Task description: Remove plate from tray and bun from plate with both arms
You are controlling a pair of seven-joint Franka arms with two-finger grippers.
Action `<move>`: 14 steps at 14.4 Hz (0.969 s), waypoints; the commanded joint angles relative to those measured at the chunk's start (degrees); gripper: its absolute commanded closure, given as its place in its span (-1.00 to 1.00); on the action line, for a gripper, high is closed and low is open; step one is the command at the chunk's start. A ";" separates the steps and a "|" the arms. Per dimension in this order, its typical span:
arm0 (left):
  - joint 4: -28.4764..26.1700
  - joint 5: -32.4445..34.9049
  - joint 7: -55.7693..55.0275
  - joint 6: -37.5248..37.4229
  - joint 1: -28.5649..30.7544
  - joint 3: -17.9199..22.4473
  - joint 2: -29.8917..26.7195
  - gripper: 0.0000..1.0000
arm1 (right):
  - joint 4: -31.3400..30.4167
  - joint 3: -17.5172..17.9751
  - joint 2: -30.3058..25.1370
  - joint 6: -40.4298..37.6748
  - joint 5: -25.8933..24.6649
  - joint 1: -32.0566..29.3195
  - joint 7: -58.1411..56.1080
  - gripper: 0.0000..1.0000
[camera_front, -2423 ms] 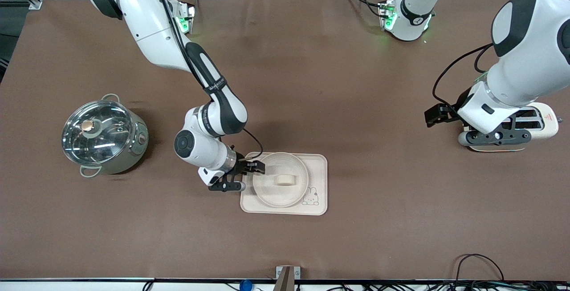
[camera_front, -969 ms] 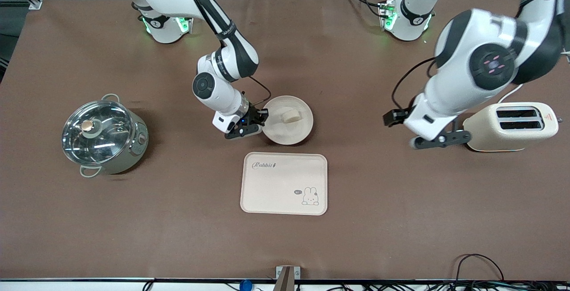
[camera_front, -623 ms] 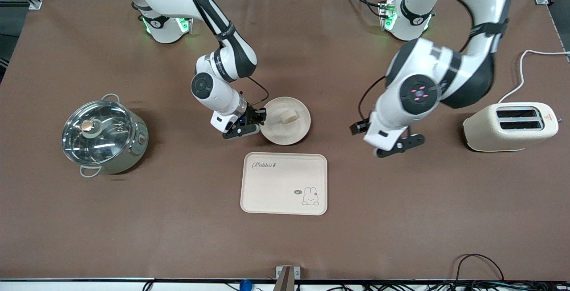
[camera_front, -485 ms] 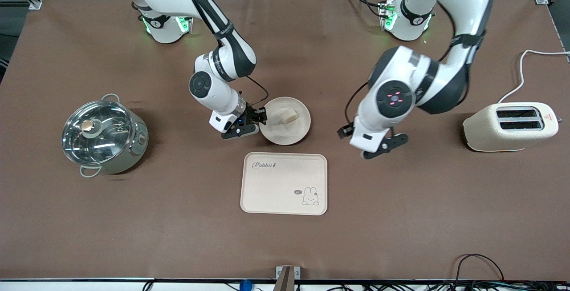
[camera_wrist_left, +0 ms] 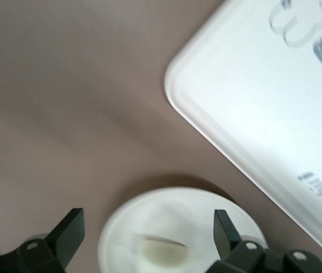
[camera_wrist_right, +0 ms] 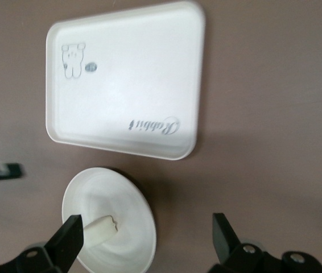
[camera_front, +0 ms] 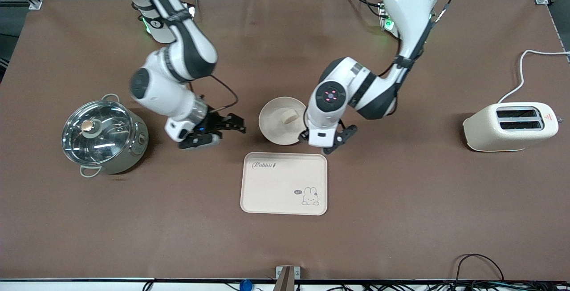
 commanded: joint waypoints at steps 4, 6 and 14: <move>-4.80 -0.91 -8.04 12.59 -5.29 0.37 3.27 -1.00 | 1.61 -0.91 -10.72 -16.40 -16.48 -14.78 -0.66 -1.00; -8.05 -0.91 -8.56 16.12 -6.34 0.37 3.27 -1.00 | 5.47 -0.91 -12.40 -22.90 -23.68 -18.57 -0.66 -1.00; -9.65 -0.91 -10.68 16.84 -8.01 0.29 3.36 -0.63 | 19.98 -1.17 -16.18 -43.41 -33.55 -24.91 -0.83 -1.00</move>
